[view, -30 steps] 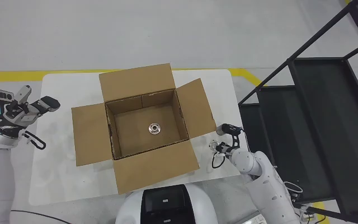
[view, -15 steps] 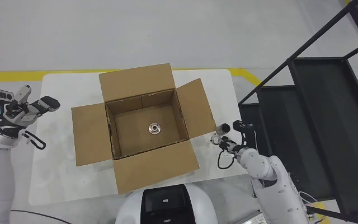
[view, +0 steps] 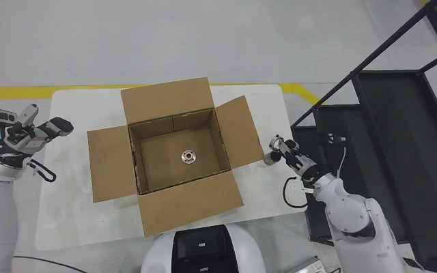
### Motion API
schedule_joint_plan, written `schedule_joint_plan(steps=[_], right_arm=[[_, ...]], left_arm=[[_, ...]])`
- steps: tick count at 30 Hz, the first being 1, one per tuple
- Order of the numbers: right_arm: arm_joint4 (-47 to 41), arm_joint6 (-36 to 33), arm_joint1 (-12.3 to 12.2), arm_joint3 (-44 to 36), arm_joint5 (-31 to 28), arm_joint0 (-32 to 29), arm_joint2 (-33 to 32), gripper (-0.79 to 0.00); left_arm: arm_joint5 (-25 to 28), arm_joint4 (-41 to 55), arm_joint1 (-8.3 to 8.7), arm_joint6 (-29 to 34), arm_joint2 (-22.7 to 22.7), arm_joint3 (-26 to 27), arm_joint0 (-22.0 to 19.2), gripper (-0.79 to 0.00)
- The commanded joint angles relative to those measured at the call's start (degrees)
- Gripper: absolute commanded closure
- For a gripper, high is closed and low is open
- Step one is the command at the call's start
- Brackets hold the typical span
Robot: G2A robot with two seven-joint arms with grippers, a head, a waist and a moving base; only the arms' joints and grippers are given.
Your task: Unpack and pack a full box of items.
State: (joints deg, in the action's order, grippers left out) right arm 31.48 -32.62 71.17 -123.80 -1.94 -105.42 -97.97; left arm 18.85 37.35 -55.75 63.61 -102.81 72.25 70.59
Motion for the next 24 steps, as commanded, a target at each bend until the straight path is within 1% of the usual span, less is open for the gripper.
schedule_joint_plan(steps=[1, 5, 8, 9, 10, 11, 12, 15, 18, 21, 24], right_arm=[[1.3, -3.2, -0.1, -0.2, -1.3, 3.9, 3.9, 0.0], [5.7, -8.7, 0.1, 5.1, -0.5, 14.6, 15.1, 0.0], [6.4, -10.6, 0.9, 13.1, 0.7, 23.7, 23.5, 0.0], [5.6, -11.0, 1.3, 15.4, 0.9, 26.2, 26.2, -0.012], [6.0, -11.5, 1.6, 17.6, 1.1, 28.6, 28.5, -0.243], [5.5, -11.3, 2.0, 19.5, 1.4, 30.4, 30.6, -0.69], [4.1, -11.4, 2.3, 21.3, 1.1, 31.9, 32.4, -0.785], [1.9, -10.3, 3.0, 25.3, 0.7, 35.0, 35.1, -0.785], [-0.1, -8.6, 2.8, 25.2, -1.4, 34.2, 33.9, -0.785], [0.3, -6.1, 1.7, 20.5, -2.7, 29.1, 28.2, -0.785], [2.0, -2.3, 0.5, 13.2, -1.7, 20.7, 19.8, -0.785]], left_arm=[[0.0, 0.0, 0.0, 0.0, 0.0, 0.0, 0.0, -0.785], [0.0, 0.0, 0.0, 0.0, 0.0, 0.0, 0.0, -0.785], [0.0, 0.0, 0.0, 0.0, 0.0, 0.0, 0.0, -0.785], [0.0, 0.0, 0.0, 0.0, 0.0, 0.0, 0.0, -0.785], [0.0, 0.0, 0.0, 0.0, 0.0, 0.0, 0.0, -0.785], [0.0, 0.0, 0.0, 0.0, 0.0, 0.0, 0.0, -0.785], [0.0, 0.0, 0.0, 0.0, 0.0, 0.0, 0.0, -0.785], [0.0, 0.0, 0.0, 0.0, 0.0, 0.0, 0.0, -0.785], [0.0, 0.0, 0.0, 0.0, 0.0, 0.0, 0.0, -0.785], [0.0, 0.0, 0.0, 0.0, 0.0, 0.0, 0.0, -0.785], [0.0, 0.0, 0.0, 0.0, 0.0, 0.0, 0.0, -0.785]])
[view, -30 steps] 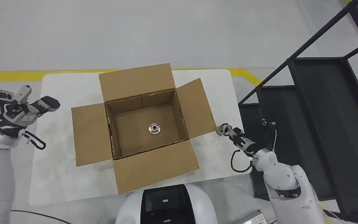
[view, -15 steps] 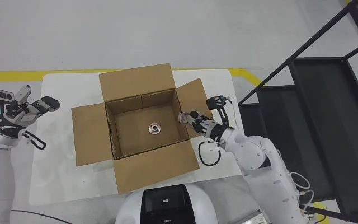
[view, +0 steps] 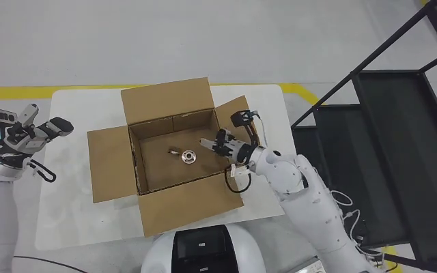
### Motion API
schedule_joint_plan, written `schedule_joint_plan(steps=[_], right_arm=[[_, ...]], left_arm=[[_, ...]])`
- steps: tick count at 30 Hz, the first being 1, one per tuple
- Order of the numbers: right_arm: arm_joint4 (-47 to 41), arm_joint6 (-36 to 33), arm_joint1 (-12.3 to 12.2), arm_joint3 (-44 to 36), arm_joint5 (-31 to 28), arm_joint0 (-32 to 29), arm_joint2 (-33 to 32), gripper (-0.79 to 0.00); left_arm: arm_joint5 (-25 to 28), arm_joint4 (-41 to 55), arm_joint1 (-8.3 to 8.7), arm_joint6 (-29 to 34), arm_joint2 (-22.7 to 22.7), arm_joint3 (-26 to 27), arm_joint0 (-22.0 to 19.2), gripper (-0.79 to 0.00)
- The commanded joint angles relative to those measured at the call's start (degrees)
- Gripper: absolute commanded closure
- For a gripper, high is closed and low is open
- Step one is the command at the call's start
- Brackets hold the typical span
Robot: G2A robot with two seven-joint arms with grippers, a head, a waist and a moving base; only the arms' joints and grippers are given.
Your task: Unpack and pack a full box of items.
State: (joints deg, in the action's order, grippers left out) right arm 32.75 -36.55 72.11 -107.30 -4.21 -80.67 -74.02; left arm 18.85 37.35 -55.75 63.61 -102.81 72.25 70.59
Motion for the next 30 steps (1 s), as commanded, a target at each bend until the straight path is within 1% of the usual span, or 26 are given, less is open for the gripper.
schedule_joint_plan(steps=[1, 3, 5, 9, 11, 14, 17, 20, 21, 22, 23, 24, 26, 30], right_arm=[[1.7, 2.9, -0.8, -5.8, 1.2, -7.1, -7.0, -0.785], [2.8, 5.0, -1.3, -9.9, 2.2, -12.7, -12.0, -0.785], [3.3, 6.5, -1.6, -12.3, 2.9, -17.0, -16.4, -0.785], [1.0, 8.5, -1.9, -12.8, 3.0, -21.5, -22.8, -0.785], [1.8, 8.3, -2.0, -11.4, 4.9, -22.2, -24.7, -0.785], [1.9, 6.5, -2.1, -7.4, 7.1, -21.2, -25.1, -0.785], [4.6, 3.9, -2.2, -2.3, 10.3, -18.9, -23.5, -0.785], [5.6, 2.9, -2.1, 2.9, 14.1, -16.6, -21.8, -0.776], [5.3, 2.6, -2.1, 4.6, 14.9, -15.7, -21.3, -0.659], [5.5, 2.3, -2.1, 6.2, 15.3, -14.9, -20.6, -0.594], [5.3, 1.7, -2.0, 7.4, 15.5, -14.2, -19.8, -0.379], [4.9, 1.4, -2.0, 8.5, 15.5, -13.6, -19.2, -0.329], [4.9, 1.1, -1.9, 10.8, 15.6, -12.6, -17.9, -0.286], [3.6, 1.7, -1.7, 13.9, 15.4, -11.2, -16.7, -0.286]], left_arm=[[0.0, 0.0, 0.0, 0.0, 0.0, 0.0, 0.0, -0.785], [0.0, 0.0, 0.0, 0.0, 0.0, 0.0, 0.0, -0.785], [0.0, 0.0, 0.0, 0.0, 0.0, 0.0, 0.0, -0.785], [0.0, 0.0, 0.0, 0.0, 0.0, 0.0, 0.0, -0.785], [0.0, 0.0, 0.0, 0.0, 0.0, 0.0, 0.0, -0.785], [0.0, 0.0, 0.0, 0.0, 0.0, 0.0, 0.0, -0.785], [0.0, 0.0, 0.0, 0.0, 0.0, 0.0, 0.0, -0.785], [0.0, 0.0, 0.0, 0.0, 0.0, 0.0, 0.0, -0.785], [0.0, 0.0, 0.0, 0.0, 0.0, 0.0, 0.0, -0.785], [0.0, 0.0, 0.0, 0.0, 0.0, 0.0, 0.0, -0.785], [0.0, 0.0, 0.0, 0.0, 0.0, 0.0, 0.0, -0.785], [0.0, 0.0, 0.0, 0.0, 0.0, 0.0, 0.0, -0.785], [0.0, 0.0, 0.0, 0.0, 0.0, 0.0, 0.0, -0.785], [0.0, 0.0, 0.0, 0.0, 0.0, 0.0, 0.0, -0.785]])
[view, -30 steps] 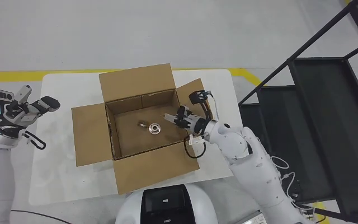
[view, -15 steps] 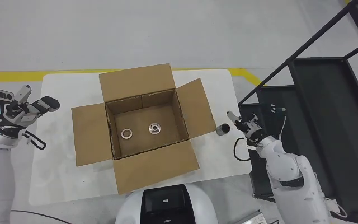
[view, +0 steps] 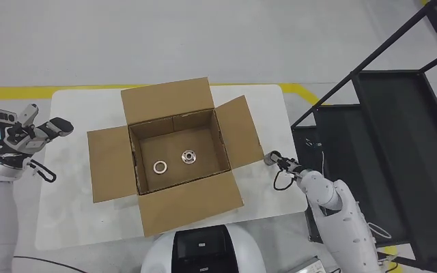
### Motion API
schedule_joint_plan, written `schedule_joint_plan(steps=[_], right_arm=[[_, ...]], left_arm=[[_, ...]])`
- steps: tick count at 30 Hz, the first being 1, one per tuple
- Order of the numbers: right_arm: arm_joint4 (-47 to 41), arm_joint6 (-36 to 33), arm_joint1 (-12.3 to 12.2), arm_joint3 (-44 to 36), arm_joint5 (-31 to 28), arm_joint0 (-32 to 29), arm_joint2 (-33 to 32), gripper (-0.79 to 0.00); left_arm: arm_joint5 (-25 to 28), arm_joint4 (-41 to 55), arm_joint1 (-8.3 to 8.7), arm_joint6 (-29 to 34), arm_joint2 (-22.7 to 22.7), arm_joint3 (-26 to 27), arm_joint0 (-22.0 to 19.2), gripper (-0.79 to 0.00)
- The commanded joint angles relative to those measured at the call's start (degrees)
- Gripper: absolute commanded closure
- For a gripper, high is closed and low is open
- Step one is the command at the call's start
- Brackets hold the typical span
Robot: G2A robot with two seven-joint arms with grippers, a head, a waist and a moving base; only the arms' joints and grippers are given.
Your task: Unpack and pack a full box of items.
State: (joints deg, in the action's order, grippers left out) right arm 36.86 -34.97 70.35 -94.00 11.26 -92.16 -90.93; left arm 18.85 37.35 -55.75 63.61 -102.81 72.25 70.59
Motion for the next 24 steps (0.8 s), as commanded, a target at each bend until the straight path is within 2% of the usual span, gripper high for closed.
schedule_joint_plan(steps=[1, 3, 4, 6, 15, 24], right_arm=[[-1.0, 0.4, 0.1, 1.0, -0.4, 0.4, 0.3, -0.299], [-1.4, 0.5, 0.1, 1.6, -0.9, 0.6, 0.7, -0.372], [-1.6, 0.7, 0.1, 1.8, -1.0, 0.7, 0.8, -0.465], [-1.8, 1.0, 0.1, 2.2, -1.1, 1.0, 1.3, -0.785], [-1.2, 1.6, 0.3, 4.2, -0.2, 3.8, 3.7, -0.785], [-1.7, 2.3, 0.1, 2.7, 1.6, 2.7, 2.8, -0.785]], left_arm=[[0.0, 0.0, 0.0, 0.0, 0.0, 0.0, 0.0, -0.785], [0.0, 0.0, 0.0, 0.0, 0.0, 0.0, 0.0, -0.785], [0.0, 0.0, 0.0, 0.0, 0.0, 0.0, 0.0, -0.785], [0.0, 0.0, 0.0, 0.0, 0.0, 0.0, 0.0, -0.785], [0.0, 0.0, 0.0, 0.0, 0.0, 0.0, 0.0, -0.785], [0.0, 0.0, 0.0, 0.0, 0.0, 0.0, 0.0, -0.785]])
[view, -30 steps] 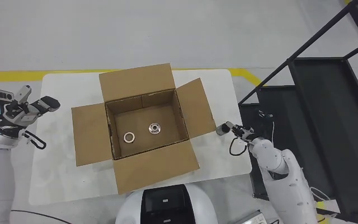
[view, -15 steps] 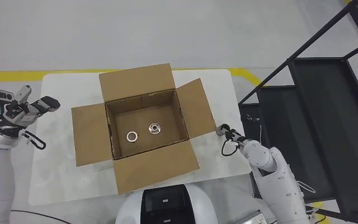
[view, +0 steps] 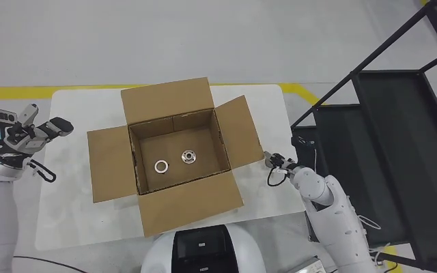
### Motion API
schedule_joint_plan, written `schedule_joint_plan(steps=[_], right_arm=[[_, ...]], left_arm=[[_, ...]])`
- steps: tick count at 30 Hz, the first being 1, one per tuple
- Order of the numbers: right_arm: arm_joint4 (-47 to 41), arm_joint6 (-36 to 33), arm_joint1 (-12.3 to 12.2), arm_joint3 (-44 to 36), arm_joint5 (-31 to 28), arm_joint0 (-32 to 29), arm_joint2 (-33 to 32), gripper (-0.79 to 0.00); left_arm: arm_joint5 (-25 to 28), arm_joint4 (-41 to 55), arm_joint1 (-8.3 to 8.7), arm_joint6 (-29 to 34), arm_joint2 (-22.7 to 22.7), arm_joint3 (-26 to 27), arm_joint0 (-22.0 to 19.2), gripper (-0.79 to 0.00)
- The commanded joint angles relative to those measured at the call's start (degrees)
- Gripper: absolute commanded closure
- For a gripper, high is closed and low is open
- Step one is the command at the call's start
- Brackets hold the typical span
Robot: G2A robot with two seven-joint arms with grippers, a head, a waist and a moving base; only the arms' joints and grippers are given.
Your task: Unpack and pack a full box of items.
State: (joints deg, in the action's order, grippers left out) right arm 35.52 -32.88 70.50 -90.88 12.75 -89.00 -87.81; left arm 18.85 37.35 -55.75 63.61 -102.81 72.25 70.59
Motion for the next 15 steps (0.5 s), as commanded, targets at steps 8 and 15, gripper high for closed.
schedule_joint_plan(steps=[8, 15], right_arm=[[-0.5, -1.2, -0.4, -4.2, 0.8, -2.9, -1.6, -0.785], [3.9, -3.1, -0.2, 1.1, 4.1, 2.7, 2.5, -0.785]], left_arm=[[0.0, 0.0, 0.0, 0.0, 0.0, 0.0, 0.0, -0.785], [0.0, 0.0, 0.0, 0.0, 0.0, 0.0, 0.0, -0.785]])
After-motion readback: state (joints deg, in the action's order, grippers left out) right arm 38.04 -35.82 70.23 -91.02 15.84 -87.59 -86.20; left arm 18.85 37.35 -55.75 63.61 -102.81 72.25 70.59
